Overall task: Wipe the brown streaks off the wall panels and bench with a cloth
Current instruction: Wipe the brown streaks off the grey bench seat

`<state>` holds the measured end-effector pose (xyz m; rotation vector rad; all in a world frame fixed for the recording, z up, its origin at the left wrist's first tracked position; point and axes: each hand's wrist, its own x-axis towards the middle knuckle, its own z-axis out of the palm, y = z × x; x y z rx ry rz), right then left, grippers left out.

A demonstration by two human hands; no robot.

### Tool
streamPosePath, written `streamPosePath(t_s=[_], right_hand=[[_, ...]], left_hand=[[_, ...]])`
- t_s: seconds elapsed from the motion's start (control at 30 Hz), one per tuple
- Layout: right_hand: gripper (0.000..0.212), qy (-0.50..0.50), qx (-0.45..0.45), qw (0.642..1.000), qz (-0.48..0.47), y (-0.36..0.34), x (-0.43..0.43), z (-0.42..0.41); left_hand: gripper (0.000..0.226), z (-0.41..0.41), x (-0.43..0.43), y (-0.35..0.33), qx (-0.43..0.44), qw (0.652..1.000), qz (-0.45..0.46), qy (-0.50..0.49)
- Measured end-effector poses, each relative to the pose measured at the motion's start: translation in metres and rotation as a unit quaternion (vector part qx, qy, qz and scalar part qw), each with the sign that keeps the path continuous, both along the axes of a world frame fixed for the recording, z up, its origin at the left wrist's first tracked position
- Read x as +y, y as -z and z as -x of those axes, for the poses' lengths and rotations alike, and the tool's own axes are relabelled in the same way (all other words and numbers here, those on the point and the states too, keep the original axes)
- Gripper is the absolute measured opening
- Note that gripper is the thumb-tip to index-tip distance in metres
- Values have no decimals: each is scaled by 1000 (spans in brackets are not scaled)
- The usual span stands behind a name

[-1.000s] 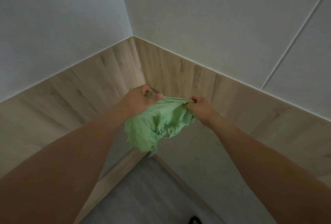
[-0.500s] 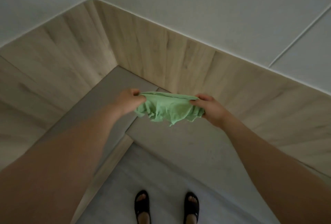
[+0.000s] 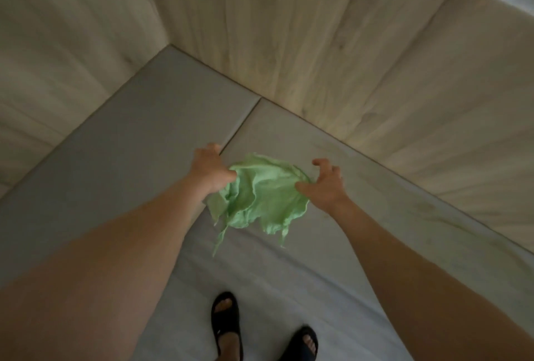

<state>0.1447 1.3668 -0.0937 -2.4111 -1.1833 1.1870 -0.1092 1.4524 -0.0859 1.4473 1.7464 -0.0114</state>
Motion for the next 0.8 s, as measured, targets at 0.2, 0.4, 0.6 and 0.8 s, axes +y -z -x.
streamPosePath(t_s=[0.2, 0.4, 0.6, 0.8], right_hand=[[76, -271, -123, 954, -46, 133, -20, 37], [70, -369, -169, 910, -81, 243, -11, 66], [74, -440, -221, 858, -147, 272, -18, 106], [76, -433, -222, 854, -184, 276, 66, 104]], left_hand=[[50, -7, -46, 137, 53, 976, -92, 189], [69, 13, -68, 249, 138, 940, -110, 293], [69, 59, -82, 291, 138, 913, -256, 285], [73, 45, 1, 290, 157, 924, -233, 260]])
